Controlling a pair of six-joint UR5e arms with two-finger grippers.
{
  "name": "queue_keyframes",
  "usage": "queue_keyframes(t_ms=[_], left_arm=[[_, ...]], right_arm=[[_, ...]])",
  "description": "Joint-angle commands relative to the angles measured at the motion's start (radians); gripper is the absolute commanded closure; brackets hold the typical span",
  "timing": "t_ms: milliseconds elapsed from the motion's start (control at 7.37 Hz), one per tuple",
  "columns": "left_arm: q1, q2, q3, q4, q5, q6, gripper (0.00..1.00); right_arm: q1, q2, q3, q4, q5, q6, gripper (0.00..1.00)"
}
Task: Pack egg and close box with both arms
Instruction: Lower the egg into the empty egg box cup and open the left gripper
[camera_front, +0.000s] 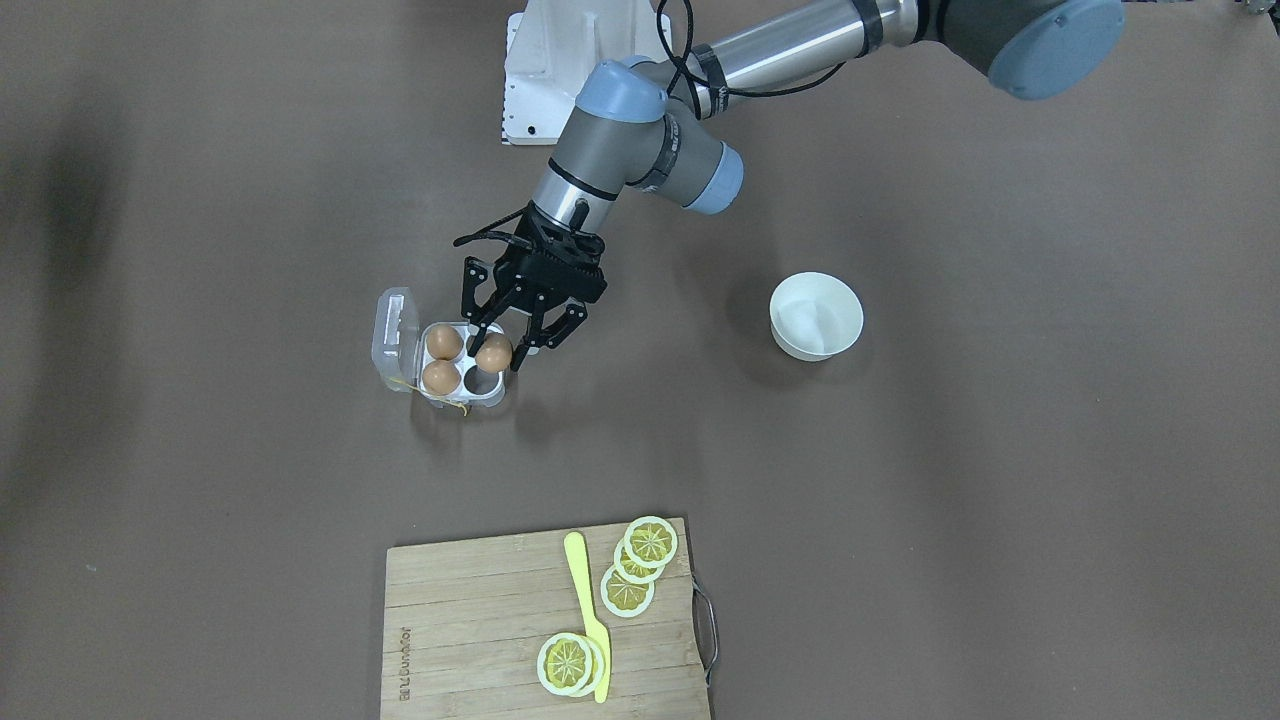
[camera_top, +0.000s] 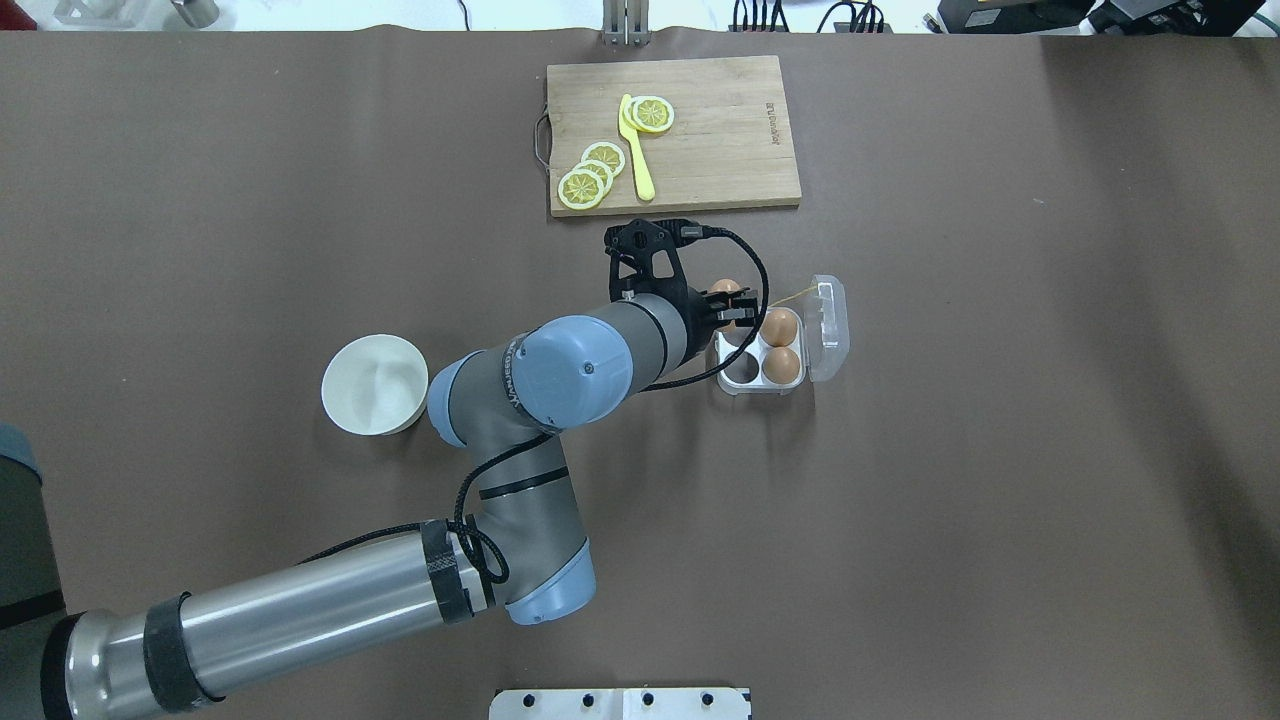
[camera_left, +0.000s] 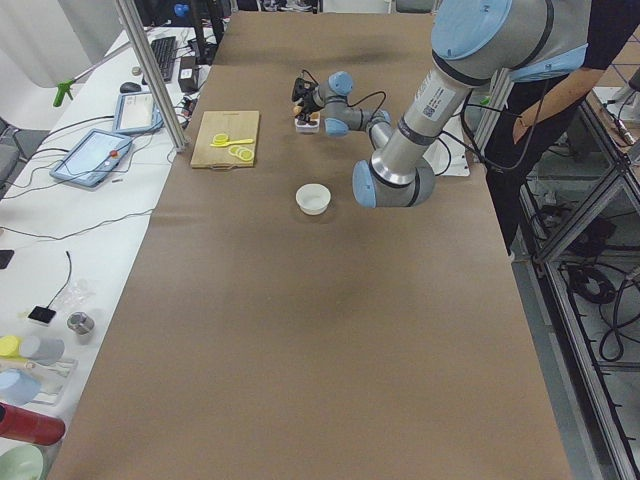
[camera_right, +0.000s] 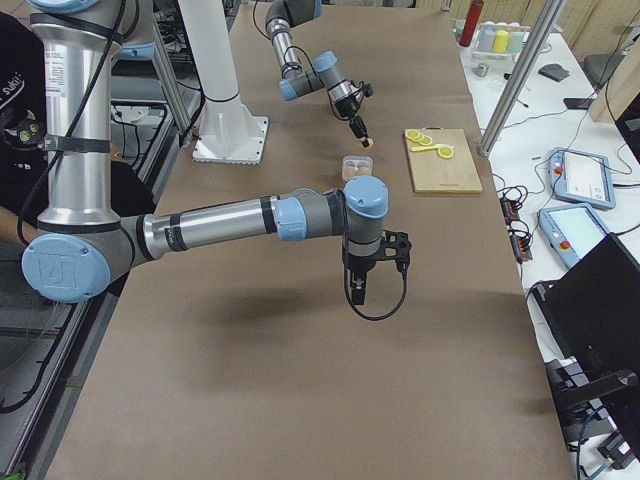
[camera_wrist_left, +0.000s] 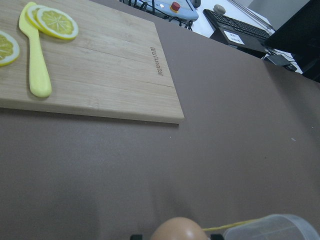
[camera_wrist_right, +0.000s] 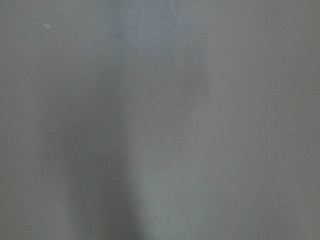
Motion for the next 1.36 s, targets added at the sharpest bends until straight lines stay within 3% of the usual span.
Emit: queue_keyframes(t_ms=[0, 271, 950, 1086, 1221], left_arm=[[0.030, -0.001, 0.004, 0.000, 0.022, 0.001, 0.66], [0.058, -0.006, -0.001, -0.003, 0.088, 0.000, 0.66], [0.062, -0.007, 0.007, -0.003, 0.095, 0.000, 0.65], [0.062, -0.009, 0.007, -0.001, 0.095, 0.000, 0.62], [0.062, -0.009, 0.005, -0.003, 0.095, 0.000, 0.48]], right_arm=[[0.000, -0.005, 0.002, 0.000, 0.001, 0.000, 0.00], [0.002, -0.006, 0.002, 0.000, 0.001, 0.000, 0.00], [0.006, -0.014, 0.004, 0.000, 0.001, 0.000, 0.00], [0.006, -0.014, 0.004, 0.000, 0.001, 0.000, 0.00], [0.006, -0.012, 0.004, 0.000, 0.001, 0.000, 0.00]])
